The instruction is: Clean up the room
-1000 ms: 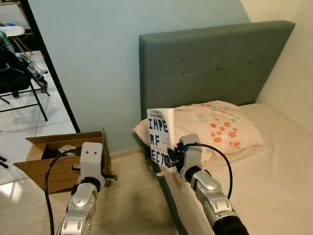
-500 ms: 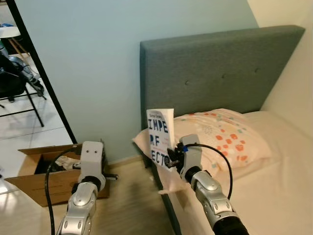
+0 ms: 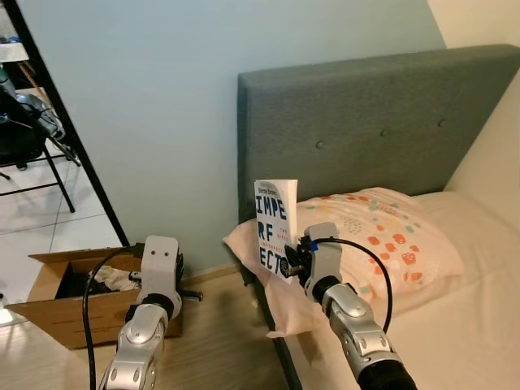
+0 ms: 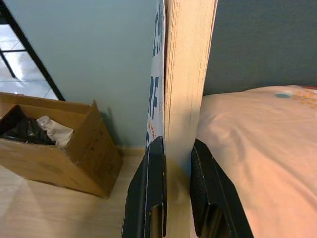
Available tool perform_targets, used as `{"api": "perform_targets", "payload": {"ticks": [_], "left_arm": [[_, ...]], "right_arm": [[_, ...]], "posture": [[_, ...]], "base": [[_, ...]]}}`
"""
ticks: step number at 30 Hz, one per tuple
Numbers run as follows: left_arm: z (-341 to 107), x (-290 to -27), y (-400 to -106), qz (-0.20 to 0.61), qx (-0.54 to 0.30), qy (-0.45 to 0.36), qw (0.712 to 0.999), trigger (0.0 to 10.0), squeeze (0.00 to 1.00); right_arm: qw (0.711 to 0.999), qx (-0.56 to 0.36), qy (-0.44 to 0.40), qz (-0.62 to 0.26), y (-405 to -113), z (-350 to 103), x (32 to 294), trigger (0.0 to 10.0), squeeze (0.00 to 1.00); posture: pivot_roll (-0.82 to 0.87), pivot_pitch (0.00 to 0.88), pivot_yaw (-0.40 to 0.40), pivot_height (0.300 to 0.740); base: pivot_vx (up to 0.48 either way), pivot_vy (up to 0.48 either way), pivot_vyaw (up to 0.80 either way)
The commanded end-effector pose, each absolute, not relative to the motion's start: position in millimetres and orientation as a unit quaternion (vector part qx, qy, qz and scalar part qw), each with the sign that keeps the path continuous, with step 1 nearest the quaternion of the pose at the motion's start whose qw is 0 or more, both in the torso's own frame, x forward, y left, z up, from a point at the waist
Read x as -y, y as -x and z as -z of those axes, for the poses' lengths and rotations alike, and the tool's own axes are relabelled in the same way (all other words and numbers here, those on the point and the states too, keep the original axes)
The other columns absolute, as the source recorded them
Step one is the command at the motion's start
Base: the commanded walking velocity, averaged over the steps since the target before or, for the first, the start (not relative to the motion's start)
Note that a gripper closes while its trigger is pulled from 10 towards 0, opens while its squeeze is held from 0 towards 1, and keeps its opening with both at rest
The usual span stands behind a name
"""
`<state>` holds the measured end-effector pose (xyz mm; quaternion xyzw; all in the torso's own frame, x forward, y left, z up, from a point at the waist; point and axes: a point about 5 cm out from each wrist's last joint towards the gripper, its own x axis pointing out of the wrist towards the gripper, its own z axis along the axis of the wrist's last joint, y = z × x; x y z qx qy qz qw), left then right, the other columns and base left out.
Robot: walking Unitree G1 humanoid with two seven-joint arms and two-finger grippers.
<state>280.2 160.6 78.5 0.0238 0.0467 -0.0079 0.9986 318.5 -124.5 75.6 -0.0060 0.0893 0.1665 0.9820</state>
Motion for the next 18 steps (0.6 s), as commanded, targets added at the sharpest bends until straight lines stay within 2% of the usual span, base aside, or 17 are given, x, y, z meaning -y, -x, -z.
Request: {"api": "perform_targets", "payload": {"ticks": [1,18], "left_arm": [[-73.9,-163.8,-277.0,0.009,-0.059,-0.031,0.998,10.0,0.0],[-73.0,-163.1,-277.6,0.014,-0.064,-0.032,0.997,10.0,0.0]], "right_arm": [[0.984,-0.088,-0.003,-0.158,-318.1,-77.5,127.9,10.0,0.0],[0.983,-0.096,-0.01,-0.159,-318.3,-77.3,127.7,10.0,0.0]], "posture": [[-0.05,0.081,-0.002,0.74],[-0.05,0.083,-0.002,0.74]], "base": [[0.0,0.0,-0.57],[0.0,0.0,-0.76]]}}
